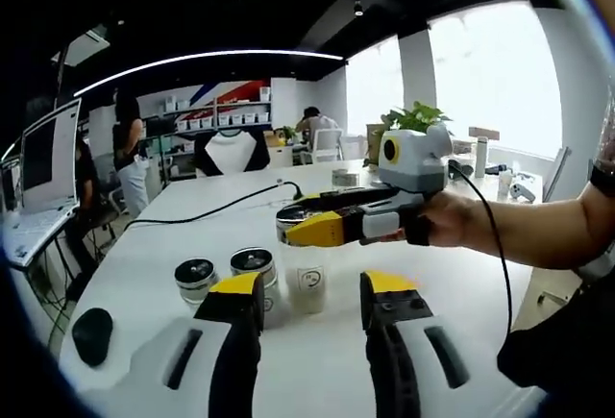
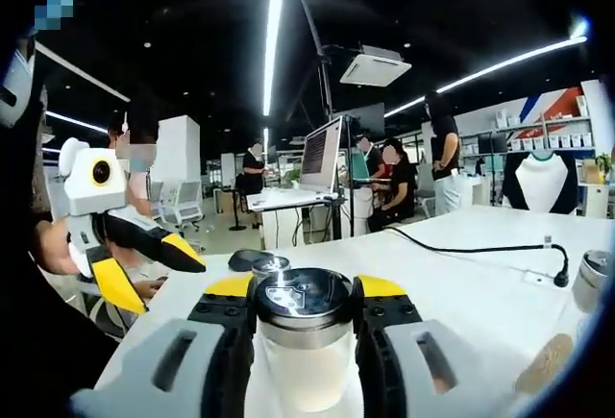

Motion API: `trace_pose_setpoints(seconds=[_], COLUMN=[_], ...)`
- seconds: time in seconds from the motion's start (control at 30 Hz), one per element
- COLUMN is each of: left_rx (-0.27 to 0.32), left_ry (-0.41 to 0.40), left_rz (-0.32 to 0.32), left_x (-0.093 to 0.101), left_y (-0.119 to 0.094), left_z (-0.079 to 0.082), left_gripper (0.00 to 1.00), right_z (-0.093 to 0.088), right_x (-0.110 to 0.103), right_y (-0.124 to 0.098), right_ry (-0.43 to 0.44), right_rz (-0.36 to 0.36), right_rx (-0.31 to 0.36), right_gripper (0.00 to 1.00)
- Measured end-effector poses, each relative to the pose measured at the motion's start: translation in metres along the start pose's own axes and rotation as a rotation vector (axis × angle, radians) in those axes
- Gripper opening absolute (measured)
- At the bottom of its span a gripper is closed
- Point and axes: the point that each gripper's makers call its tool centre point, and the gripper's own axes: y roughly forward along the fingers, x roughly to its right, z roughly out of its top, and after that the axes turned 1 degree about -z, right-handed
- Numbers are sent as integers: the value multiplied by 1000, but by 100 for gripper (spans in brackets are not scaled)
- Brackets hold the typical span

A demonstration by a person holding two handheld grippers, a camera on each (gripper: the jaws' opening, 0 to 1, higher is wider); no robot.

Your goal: Rotate the seasoning bottle until the label or dispensing opening points toward the visible target arrow and the bottle remains upright within the marked orientation range

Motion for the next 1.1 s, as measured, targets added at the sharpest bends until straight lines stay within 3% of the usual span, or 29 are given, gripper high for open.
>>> trace_pose_setpoints(seconds=[0.3, 0.67, 0.83, 0.9, 1.1], left_rx=[4, 6, 3, -2, -3], left_ry=[6, 19, 34, 37, 32], left_rz=[-11, -32, -34, -32, -33], left_x=[7, 23, 29, 29, 31], left_y=[4, 8, 12, 13, 12], left_z=[7, 13, 14, 13, 13], left_gripper=[42, 42, 45, 46, 46], right_z=[4, 15, 9, 1, -12], right_x=[-3, -5, 0, 6, 27], right_y=[-4, -43, -74, -89, -126], right_ry=[30, 33, 28, 18, 55], right_rz=[-1, -137, -283, -358, -529], right_rx=[-2, 42, 48, 21, 19], right_gripper=[38, 38, 38, 39, 39])
